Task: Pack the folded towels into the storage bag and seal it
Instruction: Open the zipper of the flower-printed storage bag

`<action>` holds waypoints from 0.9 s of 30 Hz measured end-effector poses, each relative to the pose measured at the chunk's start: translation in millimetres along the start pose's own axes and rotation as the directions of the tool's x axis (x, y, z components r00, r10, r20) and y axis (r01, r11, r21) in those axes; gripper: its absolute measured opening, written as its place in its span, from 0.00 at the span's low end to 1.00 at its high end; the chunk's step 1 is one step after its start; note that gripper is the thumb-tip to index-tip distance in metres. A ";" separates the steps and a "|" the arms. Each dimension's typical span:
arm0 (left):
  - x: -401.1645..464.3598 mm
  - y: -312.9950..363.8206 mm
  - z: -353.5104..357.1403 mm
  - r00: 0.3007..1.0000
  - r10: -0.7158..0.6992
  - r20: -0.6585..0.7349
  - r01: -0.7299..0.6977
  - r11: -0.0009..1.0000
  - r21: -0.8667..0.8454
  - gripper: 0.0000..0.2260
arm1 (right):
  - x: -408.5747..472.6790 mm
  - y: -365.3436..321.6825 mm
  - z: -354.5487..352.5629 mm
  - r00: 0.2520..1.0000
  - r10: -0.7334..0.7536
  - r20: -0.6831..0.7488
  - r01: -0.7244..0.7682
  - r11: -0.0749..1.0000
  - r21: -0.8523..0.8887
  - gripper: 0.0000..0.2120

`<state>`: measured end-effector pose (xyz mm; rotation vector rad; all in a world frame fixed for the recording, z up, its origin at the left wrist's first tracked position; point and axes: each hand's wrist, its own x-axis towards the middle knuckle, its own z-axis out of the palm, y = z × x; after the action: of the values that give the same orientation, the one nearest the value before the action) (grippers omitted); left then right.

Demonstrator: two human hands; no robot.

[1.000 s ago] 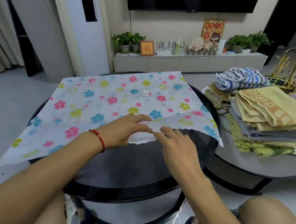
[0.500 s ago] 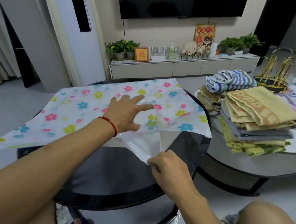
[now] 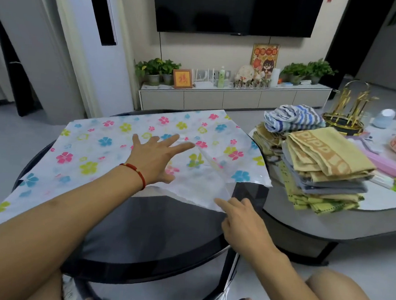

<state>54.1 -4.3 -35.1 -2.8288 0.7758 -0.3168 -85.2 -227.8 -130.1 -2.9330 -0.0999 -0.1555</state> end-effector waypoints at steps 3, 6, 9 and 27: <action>1.9 -1.2 -4.3 0.999 -0.047 0.019 0.049 0.990 -0.131 0.46 | -7.2 -7.9 -9.8 1.000 0.008 0.020 -0.010 0.992 0.126 0.38; -5.9 -1.3 -0.2 0.999 -0.031 0.027 0.034 0.991 -0.127 0.48 | 11.7 -9.2 -32.2 0.984 0.130 0.120 -0.158 0.950 0.271 0.40; -11.9 -2.4 4.6 0.997 -0.072 0.015 0.073 0.992 -0.105 0.50 | 25.1 -8.0 -47.9 0.956 0.225 0.186 -0.282 0.875 0.394 0.41; -13.0 -7.5 -7.5 0.996 -0.085 -0.003 0.081 0.957 -0.280 0.59 | 25.2 13.2 -38.1 0.815 0.505 0.284 -0.403 0.143 0.904 0.37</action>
<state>44.8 7.8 -28.1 -3.1338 0.7602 -0.2596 -62.9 -247.0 -92.8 -1.5734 0.5566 -0.0743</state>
